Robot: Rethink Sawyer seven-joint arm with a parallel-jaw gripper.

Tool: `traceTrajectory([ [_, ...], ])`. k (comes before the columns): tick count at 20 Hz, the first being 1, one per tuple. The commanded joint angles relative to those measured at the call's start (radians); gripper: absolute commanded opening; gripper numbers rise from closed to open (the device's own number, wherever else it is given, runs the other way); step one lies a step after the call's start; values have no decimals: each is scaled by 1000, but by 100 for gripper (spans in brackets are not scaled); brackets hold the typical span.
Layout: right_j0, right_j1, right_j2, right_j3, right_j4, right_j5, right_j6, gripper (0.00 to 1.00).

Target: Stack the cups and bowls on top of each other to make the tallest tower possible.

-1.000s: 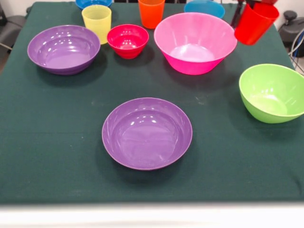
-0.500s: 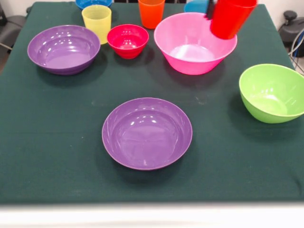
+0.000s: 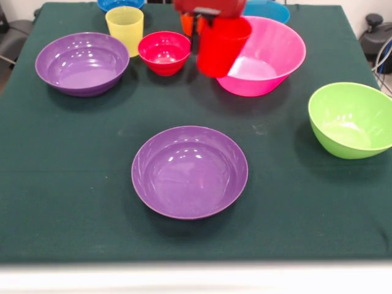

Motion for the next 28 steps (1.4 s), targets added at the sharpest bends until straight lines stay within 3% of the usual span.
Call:
traceTrajectory([
  [1,-71,174,191,-106,-157,-62,-369,0],
  [14,-127,328,291,-263,-250,-46,-430,0],
  [22,-171,434,364,-378,-317,-31,-532,0],
  [28,-179,467,405,-476,-328,41,-653,0],
])
